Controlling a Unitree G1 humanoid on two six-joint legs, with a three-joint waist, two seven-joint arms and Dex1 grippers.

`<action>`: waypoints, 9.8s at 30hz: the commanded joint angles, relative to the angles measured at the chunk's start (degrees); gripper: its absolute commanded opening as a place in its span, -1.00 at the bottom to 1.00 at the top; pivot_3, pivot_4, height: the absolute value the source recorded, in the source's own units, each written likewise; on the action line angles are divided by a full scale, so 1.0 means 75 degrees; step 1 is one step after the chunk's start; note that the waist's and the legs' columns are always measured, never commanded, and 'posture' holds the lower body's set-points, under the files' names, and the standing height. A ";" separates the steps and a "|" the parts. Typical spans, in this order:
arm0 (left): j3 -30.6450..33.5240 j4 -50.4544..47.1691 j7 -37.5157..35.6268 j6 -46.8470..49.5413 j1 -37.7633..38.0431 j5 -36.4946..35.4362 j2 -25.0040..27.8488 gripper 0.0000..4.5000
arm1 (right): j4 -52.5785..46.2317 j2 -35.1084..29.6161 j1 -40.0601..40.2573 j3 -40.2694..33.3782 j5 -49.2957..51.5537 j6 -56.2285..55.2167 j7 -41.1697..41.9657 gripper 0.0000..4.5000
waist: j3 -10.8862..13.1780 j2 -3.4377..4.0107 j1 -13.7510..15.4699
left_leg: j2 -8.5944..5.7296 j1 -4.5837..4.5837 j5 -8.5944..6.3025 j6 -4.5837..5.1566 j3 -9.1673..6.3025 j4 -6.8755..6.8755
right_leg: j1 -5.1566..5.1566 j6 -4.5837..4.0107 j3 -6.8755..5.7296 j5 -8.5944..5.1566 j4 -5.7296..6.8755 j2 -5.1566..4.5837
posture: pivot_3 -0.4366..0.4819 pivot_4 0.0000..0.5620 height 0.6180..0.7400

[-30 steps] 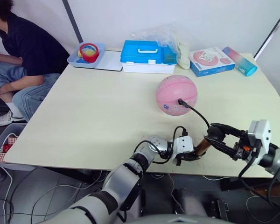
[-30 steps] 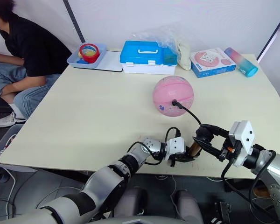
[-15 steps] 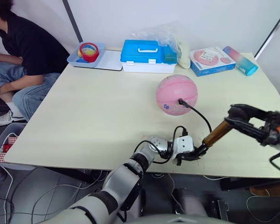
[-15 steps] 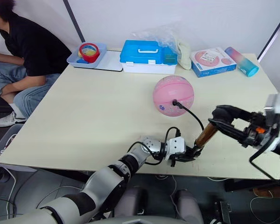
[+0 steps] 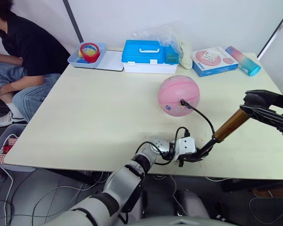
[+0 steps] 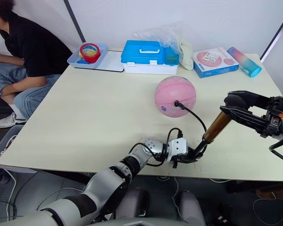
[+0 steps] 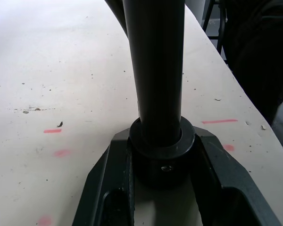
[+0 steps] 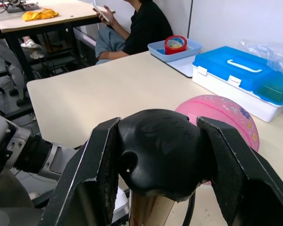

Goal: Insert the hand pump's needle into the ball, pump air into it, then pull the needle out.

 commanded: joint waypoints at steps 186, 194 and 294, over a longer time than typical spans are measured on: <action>-0.0224 0.0228 -0.0017 -0.0002 0.0114 0.0308 -0.0251 -0.52 | 0.0412 0.2264 0.1056 0.2840 -0.3694 -0.2939 0.0438 -0.09 | -0.0002 -0.0008 -0.0015 | 0.0000 0.0051 0.0000 -0.0001 0.0003 0.0002 | 0.0036 0.0002 0.0004 -0.0001 0.0003 0.0006 | -0.05 -0.47 1.00; -0.0231 0.0231 -0.0030 -0.0012 0.0114 0.0312 -0.0264 -0.52 | 0.0033 0.1242 0.0615 0.1206 -0.2140 -0.1877 0.0355 -0.09 | 0.0010 0.0002 -0.0010 | -0.0001 0.0045 0.0000 -0.0001 0.0003 0.0000 | 0.0032 0.0001 0.0003 0.0000 0.0002 0.0002 | -0.05 -0.47 1.00; -0.0238 0.0244 -0.0149 -0.0100 0.0147 0.0350 -0.0158 -0.52 | 0.0389 0.2984 0.1667 0.3437 -0.4192 -0.3371 0.0012 -0.10 | -0.0014 0.0008 -0.0015 | 0.0004 0.0025 0.0000 -0.0001 -0.0001 -0.0004 | 0.0011 0.0001 -0.0002 -0.0001 0.0000 0.0011 | -0.05 -0.47 1.00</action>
